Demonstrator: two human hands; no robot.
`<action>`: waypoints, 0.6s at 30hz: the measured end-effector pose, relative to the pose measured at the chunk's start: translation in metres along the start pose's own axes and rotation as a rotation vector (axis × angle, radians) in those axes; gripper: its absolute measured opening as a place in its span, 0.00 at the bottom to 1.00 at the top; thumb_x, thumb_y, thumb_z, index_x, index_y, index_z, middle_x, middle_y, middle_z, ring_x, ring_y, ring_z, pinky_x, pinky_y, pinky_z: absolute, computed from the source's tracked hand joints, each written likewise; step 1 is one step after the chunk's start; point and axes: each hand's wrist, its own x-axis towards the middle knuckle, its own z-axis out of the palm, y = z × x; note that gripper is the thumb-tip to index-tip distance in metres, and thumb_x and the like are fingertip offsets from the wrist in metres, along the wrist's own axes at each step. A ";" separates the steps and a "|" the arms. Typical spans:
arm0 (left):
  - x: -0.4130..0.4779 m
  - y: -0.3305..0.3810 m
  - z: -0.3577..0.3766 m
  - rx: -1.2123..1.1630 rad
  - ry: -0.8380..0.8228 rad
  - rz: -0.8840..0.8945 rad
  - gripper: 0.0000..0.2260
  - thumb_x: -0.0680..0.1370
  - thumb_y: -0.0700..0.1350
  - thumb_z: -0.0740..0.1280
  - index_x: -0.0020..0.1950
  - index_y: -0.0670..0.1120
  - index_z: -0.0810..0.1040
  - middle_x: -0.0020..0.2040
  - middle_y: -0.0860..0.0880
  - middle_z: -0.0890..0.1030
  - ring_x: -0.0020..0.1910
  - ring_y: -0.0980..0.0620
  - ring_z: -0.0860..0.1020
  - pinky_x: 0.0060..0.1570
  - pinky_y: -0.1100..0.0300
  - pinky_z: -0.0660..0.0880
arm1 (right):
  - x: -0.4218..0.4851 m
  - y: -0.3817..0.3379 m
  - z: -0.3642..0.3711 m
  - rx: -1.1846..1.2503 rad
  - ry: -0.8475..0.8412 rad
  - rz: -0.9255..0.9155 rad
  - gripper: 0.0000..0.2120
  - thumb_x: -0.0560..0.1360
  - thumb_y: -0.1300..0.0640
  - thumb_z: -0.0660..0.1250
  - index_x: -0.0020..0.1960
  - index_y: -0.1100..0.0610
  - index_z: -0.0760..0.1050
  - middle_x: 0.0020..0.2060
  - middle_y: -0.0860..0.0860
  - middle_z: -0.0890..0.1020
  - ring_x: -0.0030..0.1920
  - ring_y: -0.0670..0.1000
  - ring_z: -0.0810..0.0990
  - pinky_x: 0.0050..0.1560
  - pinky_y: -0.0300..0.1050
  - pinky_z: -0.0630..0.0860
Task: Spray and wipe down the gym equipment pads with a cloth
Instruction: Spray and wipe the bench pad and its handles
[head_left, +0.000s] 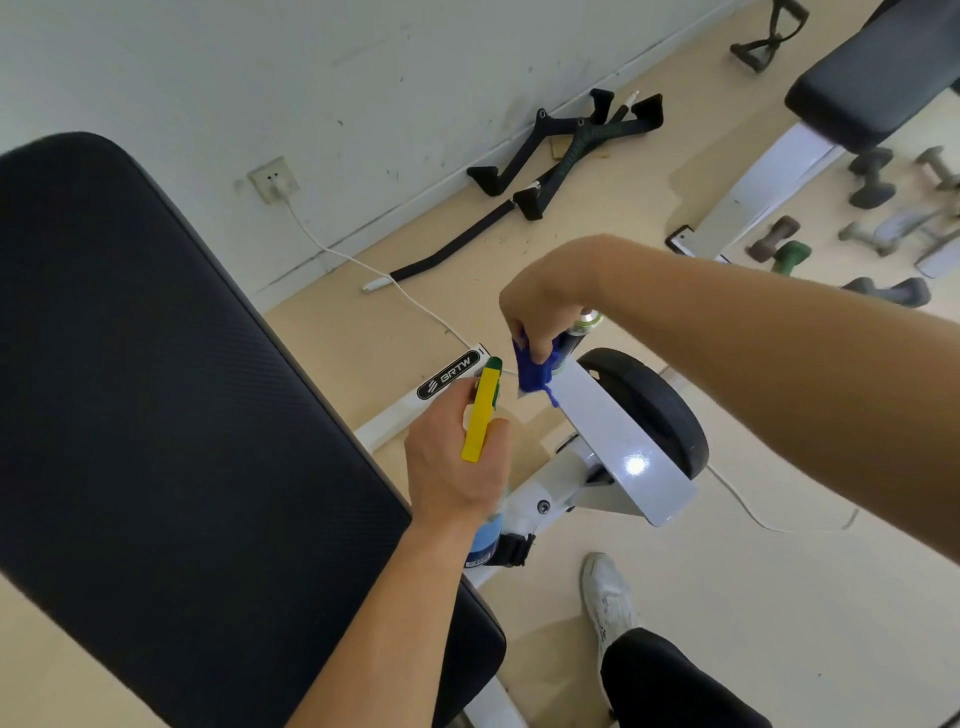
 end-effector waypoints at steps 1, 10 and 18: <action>-0.001 0.001 0.000 0.000 -0.002 0.007 0.04 0.73 0.40 0.64 0.40 0.41 0.76 0.29 0.46 0.71 0.30 0.46 0.68 0.32 0.50 0.69 | -0.005 0.005 -0.002 0.035 0.036 -0.024 0.12 0.76 0.55 0.71 0.57 0.58 0.78 0.48 0.54 0.83 0.50 0.54 0.81 0.51 0.44 0.77; -0.017 -0.003 -0.008 0.006 -0.019 0.017 0.07 0.73 0.42 0.63 0.44 0.42 0.80 0.30 0.45 0.75 0.30 0.45 0.72 0.34 0.47 0.72 | -0.019 0.073 0.074 1.764 0.474 0.153 0.17 0.77 0.52 0.70 0.63 0.55 0.74 0.55 0.57 0.84 0.54 0.57 0.84 0.49 0.52 0.83; -0.029 -0.007 -0.018 -0.008 -0.040 0.022 0.07 0.73 0.42 0.64 0.45 0.45 0.81 0.33 0.47 0.79 0.32 0.46 0.75 0.36 0.50 0.73 | 0.020 0.002 0.138 2.393 0.917 0.331 0.10 0.80 0.56 0.66 0.60 0.52 0.77 0.57 0.57 0.82 0.58 0.60 0.81 0.54 0.62 0.81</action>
